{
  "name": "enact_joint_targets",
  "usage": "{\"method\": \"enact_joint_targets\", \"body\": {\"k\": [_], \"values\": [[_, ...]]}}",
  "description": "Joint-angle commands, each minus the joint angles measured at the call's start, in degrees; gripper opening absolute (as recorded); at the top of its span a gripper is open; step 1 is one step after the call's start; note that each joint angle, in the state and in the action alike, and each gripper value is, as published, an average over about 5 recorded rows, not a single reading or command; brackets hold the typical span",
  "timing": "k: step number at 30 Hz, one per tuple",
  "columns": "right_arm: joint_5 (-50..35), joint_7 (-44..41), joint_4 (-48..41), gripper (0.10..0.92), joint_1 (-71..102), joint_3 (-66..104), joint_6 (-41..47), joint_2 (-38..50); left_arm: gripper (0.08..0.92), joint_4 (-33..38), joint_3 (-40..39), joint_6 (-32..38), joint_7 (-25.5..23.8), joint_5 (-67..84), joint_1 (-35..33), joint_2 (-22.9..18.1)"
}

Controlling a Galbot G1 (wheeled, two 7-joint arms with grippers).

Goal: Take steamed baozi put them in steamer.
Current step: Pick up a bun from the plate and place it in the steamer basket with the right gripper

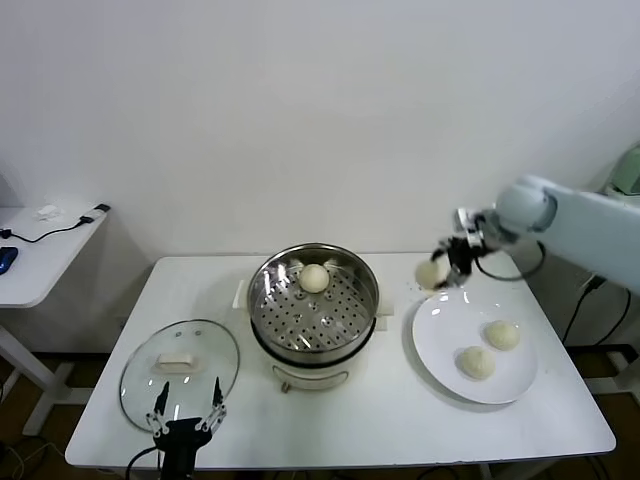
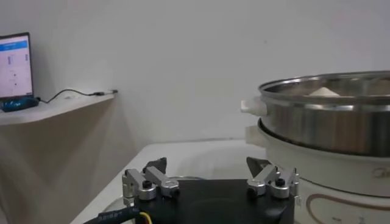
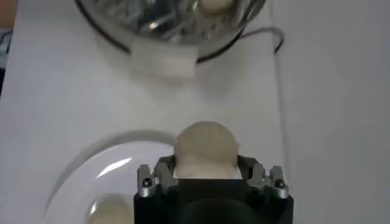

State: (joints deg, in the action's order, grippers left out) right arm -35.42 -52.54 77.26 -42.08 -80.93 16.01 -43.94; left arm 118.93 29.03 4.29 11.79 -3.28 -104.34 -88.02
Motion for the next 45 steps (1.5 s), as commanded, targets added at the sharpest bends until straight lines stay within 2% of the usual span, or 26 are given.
{"method": "enact_joint_targets", "body": {"k": [1,7,16,26,43,45], "values": [[-17.37,4.94,7.23,0.679,-12.26,-1.65,4.54,-11.40,0.823,0.53,-0.20,-0.06,0.00,0.04,-0.13,0.15],[-21.35,9.06,8.35,0.679,-8.14,-3.99,8.11,-20.89,0.823,1.20,-0.03,0.02,0.05,0.29,-0.44,0.48],[-19.25,10.74,-1.16,0.679,1.35,-5.27,9.35,-30.68,0.823,1.48,1.14,-0.08,0.04,1.09,-0.36,0.48],[-15.38,11.43,-7.90,0.679,7.90,-5.53,9.21,-34.21,0.823,1.00,1.40,0.04,0.15,1.22,-0.34,0.19],[-12.27,14.49,-11.43,0.679,12.71,-4.71,9.14,-35.56,0.823,0.52,1.86,0.33,0.28,1.23,-0.08,0.17],[-12.14,15.21,-11.41,0.703,13.07,-4.20,8.87,-35.53,0.823,0.52,1.90,0.37,0.30,1.23,-0.07,0.15]]}}
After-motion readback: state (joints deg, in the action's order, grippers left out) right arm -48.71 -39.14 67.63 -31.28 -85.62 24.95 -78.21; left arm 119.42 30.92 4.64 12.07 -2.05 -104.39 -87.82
